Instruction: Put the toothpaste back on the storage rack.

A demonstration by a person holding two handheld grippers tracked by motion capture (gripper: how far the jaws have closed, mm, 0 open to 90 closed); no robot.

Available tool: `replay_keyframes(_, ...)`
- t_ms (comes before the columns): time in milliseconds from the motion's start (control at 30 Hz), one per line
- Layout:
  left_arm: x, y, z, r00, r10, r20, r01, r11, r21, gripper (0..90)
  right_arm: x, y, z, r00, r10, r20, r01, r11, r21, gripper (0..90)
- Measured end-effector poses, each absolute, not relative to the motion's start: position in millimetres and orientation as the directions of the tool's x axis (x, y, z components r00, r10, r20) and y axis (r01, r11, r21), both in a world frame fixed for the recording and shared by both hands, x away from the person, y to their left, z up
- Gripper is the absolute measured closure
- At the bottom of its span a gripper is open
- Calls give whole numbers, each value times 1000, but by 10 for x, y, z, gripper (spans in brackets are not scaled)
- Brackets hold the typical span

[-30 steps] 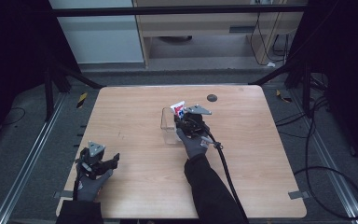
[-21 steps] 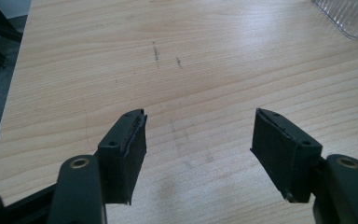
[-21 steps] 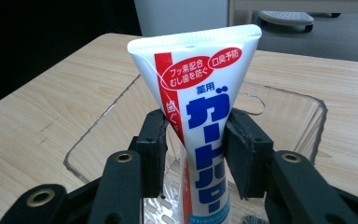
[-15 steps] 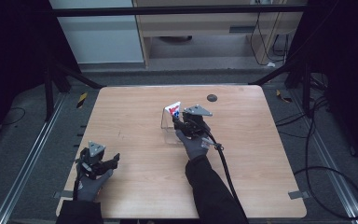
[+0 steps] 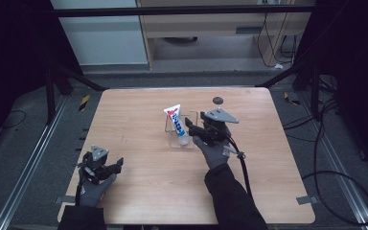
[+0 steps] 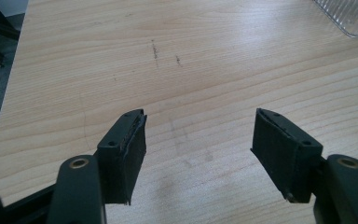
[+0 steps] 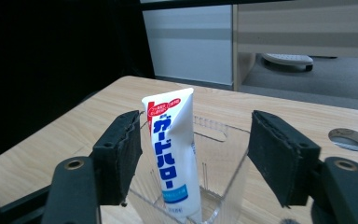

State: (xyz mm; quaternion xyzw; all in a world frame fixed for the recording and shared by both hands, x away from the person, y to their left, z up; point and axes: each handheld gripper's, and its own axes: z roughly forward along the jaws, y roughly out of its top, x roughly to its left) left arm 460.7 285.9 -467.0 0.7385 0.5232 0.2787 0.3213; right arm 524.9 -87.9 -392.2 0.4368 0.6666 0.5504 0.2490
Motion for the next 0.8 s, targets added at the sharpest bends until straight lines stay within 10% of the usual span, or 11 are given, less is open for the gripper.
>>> replay_keyframes(800,4598,2851,-4678,311,947,79,586,-257,769,315,4561,-2305,-4437,-390,902,185,437,4,899,242)
